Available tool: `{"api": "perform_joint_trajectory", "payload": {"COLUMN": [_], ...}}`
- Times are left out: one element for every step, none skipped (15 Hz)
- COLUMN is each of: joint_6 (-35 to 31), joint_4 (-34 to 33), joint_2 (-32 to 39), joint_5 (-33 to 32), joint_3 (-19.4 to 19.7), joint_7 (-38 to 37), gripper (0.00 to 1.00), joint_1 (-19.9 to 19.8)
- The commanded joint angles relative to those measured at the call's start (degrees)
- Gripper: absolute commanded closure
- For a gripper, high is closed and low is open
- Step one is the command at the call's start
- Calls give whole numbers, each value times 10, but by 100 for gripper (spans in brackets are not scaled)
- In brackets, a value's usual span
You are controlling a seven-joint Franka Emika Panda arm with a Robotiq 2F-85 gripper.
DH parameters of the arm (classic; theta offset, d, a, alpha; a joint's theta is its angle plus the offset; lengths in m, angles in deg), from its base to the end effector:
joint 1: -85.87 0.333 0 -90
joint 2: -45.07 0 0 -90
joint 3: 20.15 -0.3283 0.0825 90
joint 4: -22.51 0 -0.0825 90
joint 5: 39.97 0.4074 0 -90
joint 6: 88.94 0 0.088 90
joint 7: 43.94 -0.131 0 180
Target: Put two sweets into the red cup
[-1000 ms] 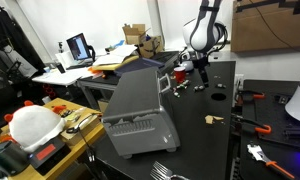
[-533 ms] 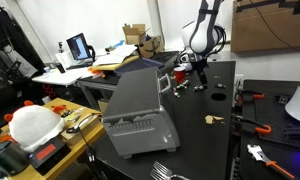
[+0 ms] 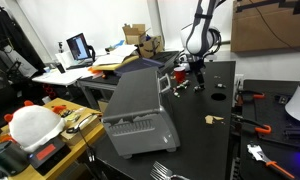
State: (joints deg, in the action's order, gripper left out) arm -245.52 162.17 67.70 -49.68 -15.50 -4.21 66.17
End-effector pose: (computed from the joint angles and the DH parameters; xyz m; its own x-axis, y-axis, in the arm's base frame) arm 0.4370 -0.1971 0.1026 0.8996 0.4153 -0.1349 0.4184 -0.9082 -0.0052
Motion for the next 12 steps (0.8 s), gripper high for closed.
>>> {"api": "perform_joint_trajectory", "payload": {"joint_6": [-2, 1, 5, 7, 10, 11, 12, 15, 18, 19, 20, 21], "joint_4": [-29, -34, -38, -40, -40, -39, -38, -37, -35, -34, -33, -32], "joint_2": [27, 33, 38, 41, 42, 43, 43, 40, 37, 34, 31, 28], "joint_5": [25, 29, 34, 39, 46, 49, 53, 55, 57, 59, 60, 58], "joint_3": [-22, -28, -33, -39, -45, -48, -52, -53, -55, -55, -54, -52], "joint_7": [51, 52, 53, 56, 60, 61, 66, 68, 70, 75, 76, 76], "gripper": [0, 0, 0, 0, 0, 0, 0, 0, 14, 15, 18, 23], "joint_1": [-31, -37, -43, -47, -52, -55, -57, -58, -59, -60, -59, -57]}}
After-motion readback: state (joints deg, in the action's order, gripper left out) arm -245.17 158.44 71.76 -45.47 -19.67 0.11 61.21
